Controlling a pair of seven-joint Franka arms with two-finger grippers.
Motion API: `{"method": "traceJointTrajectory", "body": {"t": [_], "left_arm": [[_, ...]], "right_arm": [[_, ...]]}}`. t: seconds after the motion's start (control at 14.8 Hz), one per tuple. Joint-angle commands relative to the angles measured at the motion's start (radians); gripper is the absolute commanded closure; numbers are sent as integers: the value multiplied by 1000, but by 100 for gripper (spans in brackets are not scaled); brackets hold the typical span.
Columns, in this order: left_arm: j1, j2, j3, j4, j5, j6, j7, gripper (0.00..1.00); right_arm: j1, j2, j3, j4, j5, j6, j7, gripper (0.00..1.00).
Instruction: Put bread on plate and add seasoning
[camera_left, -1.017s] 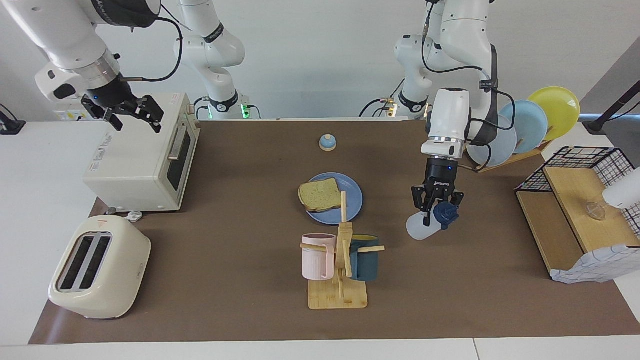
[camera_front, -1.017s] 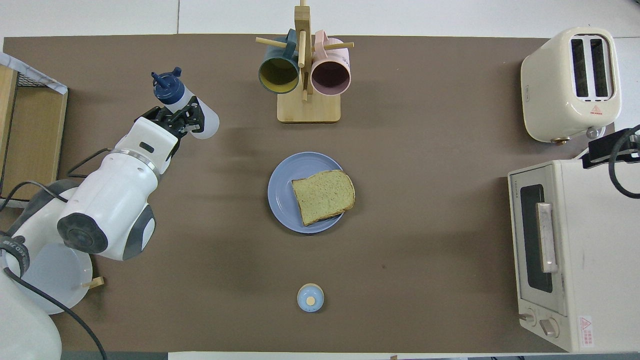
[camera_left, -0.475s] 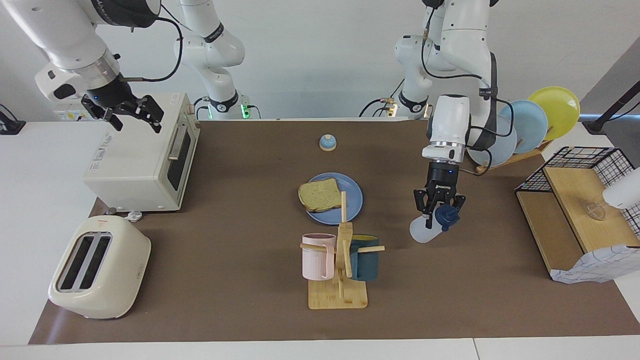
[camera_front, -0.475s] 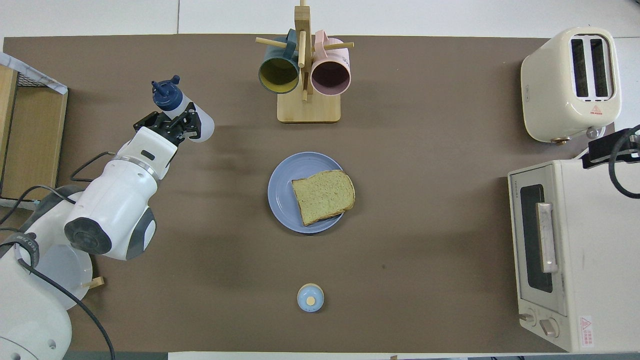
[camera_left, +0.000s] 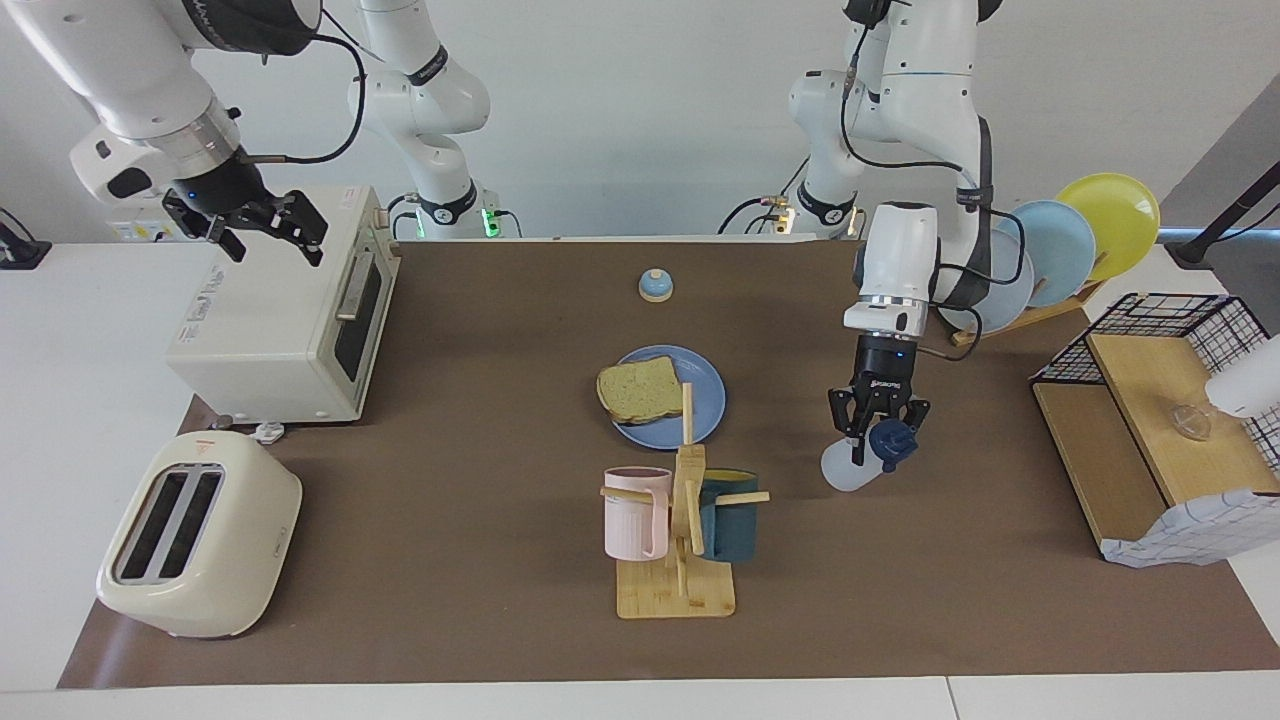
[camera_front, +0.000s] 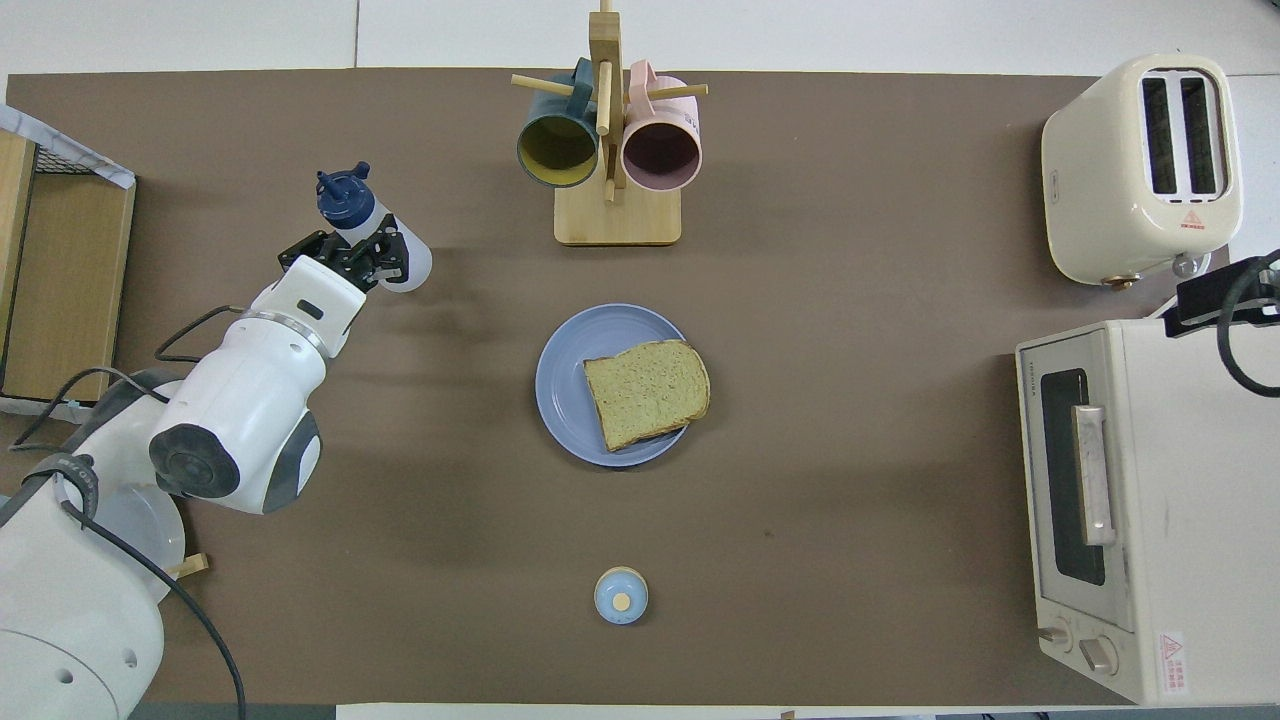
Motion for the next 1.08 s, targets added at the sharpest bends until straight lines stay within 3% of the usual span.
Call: {"method": "traceJointTrajectory", "body": {"t": [0.0, 0.27, 0.54, 0.75, 1.02], "left_arm": [[2, 52, 2, 30, -5, 29, 18, 85], [4, 53, 1, 28, -2, 29, 17, 80], [4, 50, 1, 21, 2, 30, 17, 47], [4, 49, 1, 15, 4, 30, 18, 36], [4, 44, 1, 2, 4, 30, 17, 35]], "right_arm": [[-10, -21, 8, -29, -6, 19, -19, 0], [-10, -22, 8, -29, -6, 19, -19, 0], [-10, -21, 8, -29, -6, 19, -19, 0], [-10, -22, 8, -29, -6, 19, -19, 0], [-10, -21, 8, -30, -6, 20, -19, 0]]}}
